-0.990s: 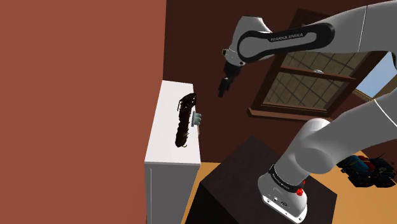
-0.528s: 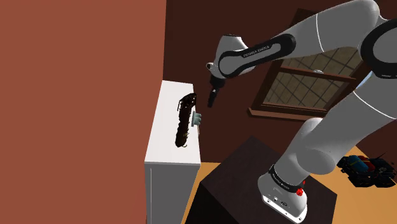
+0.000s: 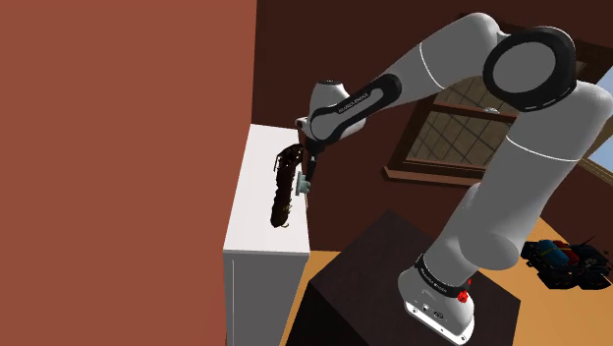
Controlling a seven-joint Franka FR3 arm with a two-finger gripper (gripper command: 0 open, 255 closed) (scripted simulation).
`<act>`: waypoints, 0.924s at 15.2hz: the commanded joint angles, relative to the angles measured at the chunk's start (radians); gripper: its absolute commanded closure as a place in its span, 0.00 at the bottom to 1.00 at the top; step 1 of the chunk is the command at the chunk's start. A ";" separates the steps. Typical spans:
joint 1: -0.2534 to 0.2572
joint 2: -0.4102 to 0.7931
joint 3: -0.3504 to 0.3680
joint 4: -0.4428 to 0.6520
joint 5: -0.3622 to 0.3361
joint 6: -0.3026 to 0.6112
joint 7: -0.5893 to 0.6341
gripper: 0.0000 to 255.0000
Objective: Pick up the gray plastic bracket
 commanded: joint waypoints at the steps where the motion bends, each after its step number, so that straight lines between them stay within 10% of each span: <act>1: 0.002 0.030 0.005 0.000 0.005 0.030 -0.012 0.00; 8: -0.002 0.094 0.010 -0.008 0.022 0.101 -0.023 0.00; 9: -0.001 0.095 0.010 -0.009 0.022 0.103 -0.022 1.00; 14: -0.001 0.094 0.010 -0.010 0.022 0.103 -0.021 1.00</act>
